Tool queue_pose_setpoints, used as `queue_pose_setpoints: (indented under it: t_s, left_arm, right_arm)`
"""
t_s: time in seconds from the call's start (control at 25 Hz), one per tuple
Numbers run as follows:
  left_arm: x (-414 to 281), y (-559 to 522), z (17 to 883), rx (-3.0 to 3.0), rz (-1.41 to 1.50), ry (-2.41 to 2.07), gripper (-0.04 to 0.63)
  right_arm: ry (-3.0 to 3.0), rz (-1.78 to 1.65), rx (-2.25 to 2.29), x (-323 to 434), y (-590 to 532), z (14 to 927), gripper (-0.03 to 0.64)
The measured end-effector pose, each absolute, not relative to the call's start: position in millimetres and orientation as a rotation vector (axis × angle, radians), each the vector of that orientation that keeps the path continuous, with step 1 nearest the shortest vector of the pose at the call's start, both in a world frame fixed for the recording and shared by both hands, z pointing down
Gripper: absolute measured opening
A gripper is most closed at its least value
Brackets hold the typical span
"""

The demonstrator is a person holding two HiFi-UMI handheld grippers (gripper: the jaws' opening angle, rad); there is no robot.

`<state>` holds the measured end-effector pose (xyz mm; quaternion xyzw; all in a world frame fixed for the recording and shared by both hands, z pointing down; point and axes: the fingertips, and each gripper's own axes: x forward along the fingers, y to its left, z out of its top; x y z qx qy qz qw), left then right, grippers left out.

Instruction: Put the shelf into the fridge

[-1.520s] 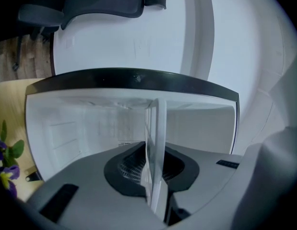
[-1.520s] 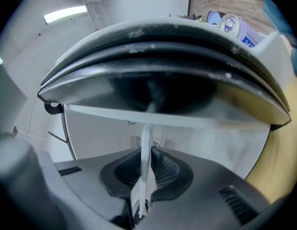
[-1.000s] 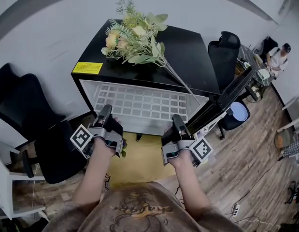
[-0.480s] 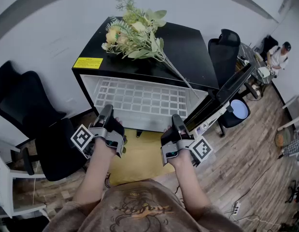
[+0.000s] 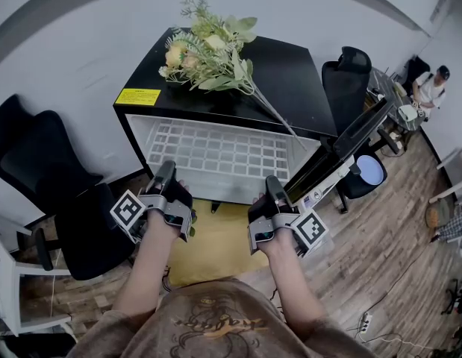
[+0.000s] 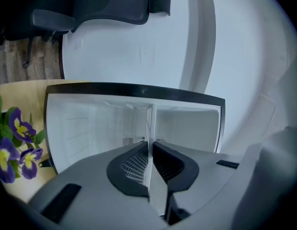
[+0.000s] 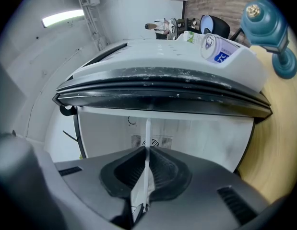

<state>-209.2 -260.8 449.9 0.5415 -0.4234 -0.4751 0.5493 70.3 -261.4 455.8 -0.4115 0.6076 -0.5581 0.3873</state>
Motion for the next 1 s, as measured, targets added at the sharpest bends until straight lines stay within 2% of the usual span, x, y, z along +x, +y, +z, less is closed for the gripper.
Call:
queue_pose_setpoints:
  t_s: [1.0]
  left_arm:
    - [-208.6,-304.2,450.1,1.300,-1.118,-0.987,0.051]
  right_arm:
    - [1.506,-1.381,-1.089,70.1,-302.8,454.5,0.021]
